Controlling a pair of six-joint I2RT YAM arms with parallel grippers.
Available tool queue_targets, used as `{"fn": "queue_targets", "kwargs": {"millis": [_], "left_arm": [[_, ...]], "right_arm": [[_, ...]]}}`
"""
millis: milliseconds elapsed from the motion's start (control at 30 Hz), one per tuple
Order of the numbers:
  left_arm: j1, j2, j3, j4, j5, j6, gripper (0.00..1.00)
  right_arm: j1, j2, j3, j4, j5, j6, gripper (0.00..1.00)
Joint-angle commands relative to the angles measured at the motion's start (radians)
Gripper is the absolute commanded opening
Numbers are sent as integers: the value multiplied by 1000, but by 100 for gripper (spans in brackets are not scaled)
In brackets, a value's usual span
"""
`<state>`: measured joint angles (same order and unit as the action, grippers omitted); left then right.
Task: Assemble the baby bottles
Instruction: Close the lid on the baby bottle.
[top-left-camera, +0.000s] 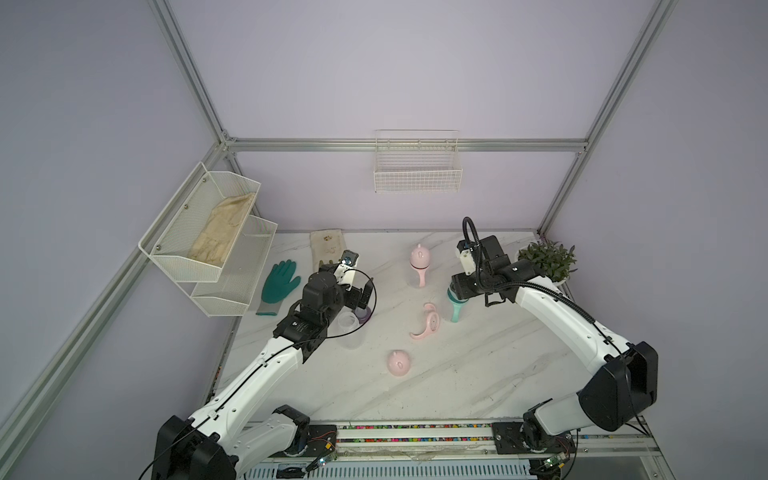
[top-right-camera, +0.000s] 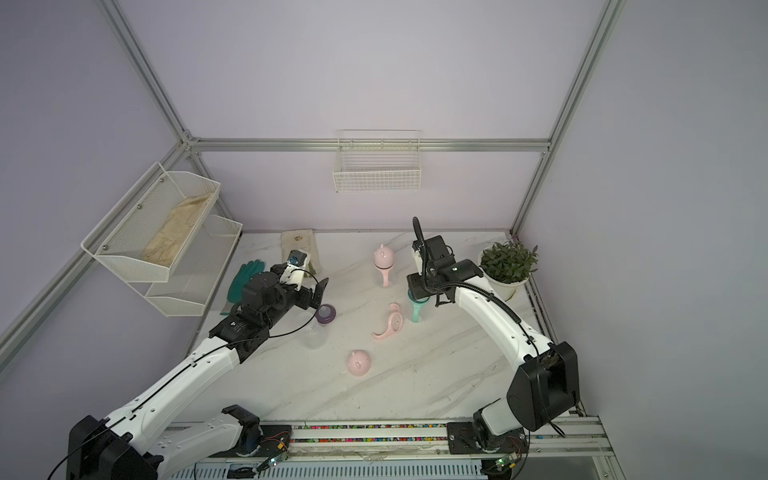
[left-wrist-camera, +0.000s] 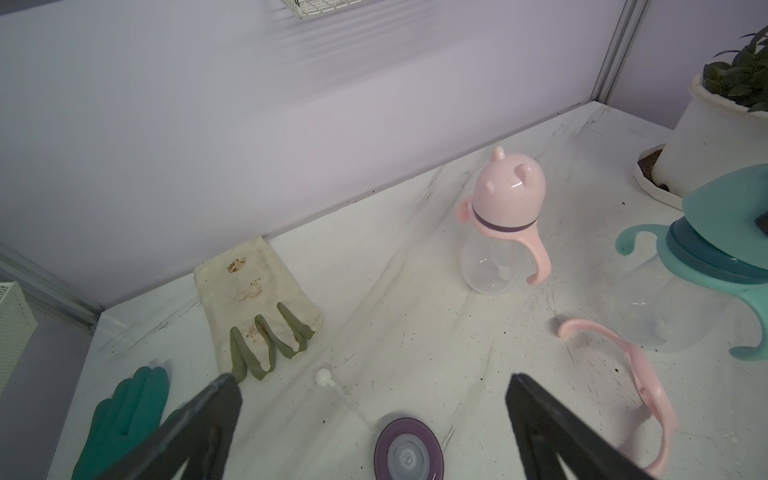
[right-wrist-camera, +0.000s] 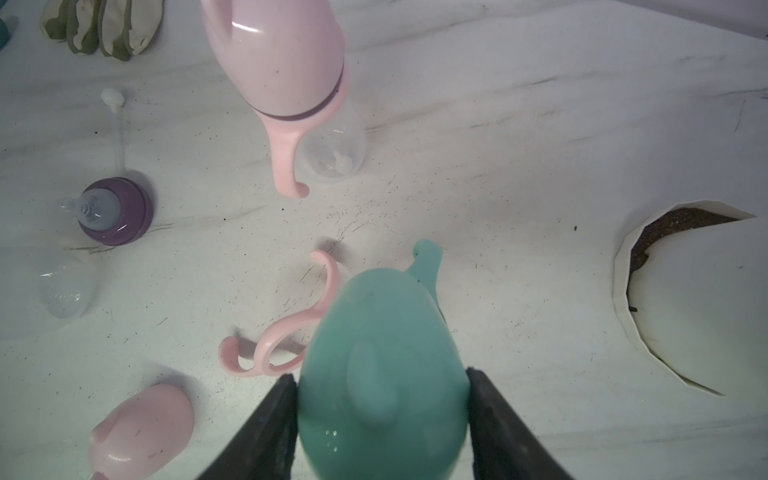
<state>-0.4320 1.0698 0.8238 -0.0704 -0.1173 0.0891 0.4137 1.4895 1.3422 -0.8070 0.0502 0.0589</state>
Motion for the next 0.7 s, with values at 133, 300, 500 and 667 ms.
{"fn": "queue_targets", "kwargs": {"millis": [133, 300, 500, 667], "left_arm": [[6, 7, 40, 15, 23, 2, 100], [5, 10, 41, 15, 29, 4, 100], [7, 12, 43, 11, 39, 6, 100], [6, 12, 43, 9, 42, 10, 100]], "right_arm": [[-12, 10, -15, 21, -8, -13, 62], [-18, 3, -6, 21, -3, -12, 63], [-23, 9, 3, 26, -5, -14, 68], [-22, 17, 6, 30, -8, -14, 69]]}}
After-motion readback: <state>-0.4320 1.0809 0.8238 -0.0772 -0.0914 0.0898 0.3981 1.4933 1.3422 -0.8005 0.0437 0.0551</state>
